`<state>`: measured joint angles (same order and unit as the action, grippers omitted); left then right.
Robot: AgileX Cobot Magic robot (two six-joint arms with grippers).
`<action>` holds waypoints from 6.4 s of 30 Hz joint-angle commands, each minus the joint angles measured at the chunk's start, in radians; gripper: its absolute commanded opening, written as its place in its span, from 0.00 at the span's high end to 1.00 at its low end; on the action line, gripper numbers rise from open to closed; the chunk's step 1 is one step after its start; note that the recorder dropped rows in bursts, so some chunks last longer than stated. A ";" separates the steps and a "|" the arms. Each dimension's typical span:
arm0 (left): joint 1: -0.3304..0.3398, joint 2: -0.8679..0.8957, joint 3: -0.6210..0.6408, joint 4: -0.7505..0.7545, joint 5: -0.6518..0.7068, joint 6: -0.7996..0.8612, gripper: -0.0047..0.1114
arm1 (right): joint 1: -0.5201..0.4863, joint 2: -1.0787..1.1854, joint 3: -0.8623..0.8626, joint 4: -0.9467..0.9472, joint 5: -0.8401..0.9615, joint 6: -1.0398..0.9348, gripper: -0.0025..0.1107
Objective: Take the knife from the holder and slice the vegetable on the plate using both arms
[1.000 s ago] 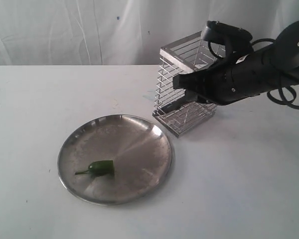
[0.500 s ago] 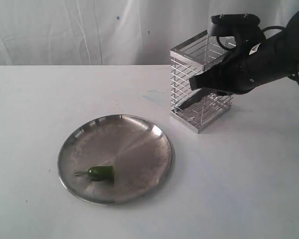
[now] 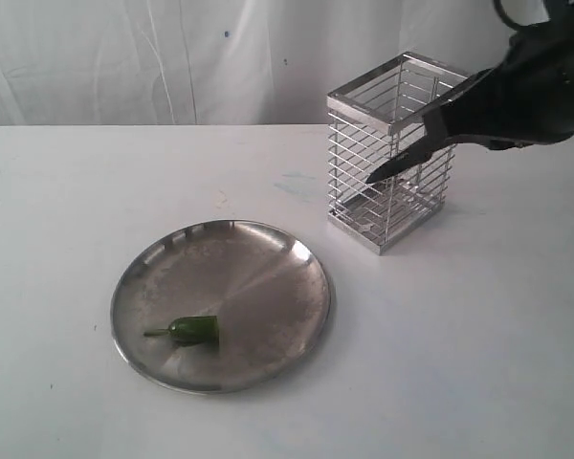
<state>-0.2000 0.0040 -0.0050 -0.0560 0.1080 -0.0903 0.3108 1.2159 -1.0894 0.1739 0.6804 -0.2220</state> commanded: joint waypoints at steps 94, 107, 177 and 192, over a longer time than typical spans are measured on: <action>-0.291 1.445 -0.753 -0.221 0.208 1.154 0.46 | 0.775 -0.009 0.704 0.776 -1.259 -0.295 0.98; -0.291 1.683 -0.857 -0.220 0.024 1.269 0.38 | 0.775 -0.039 0.656 0.768 -1.219 -0.298 0.98; -0.123 1.632 -1.103 -0.004 0.360 0.217 0.35 | 0.779 0.351 0.660 0.456 -1.515 -0.128 0.98; -0.123 1.632 -0.951 -0.117 0.178 0.225 0.37 | 0.896 0.408 0.660 0.542 -1.676 -0.094 0.98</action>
<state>-0.3259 1.6456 -0.9639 -0.1289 0.2869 0.1358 1.2044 1.6450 -0.4285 0.7122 -0.9460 -0.3171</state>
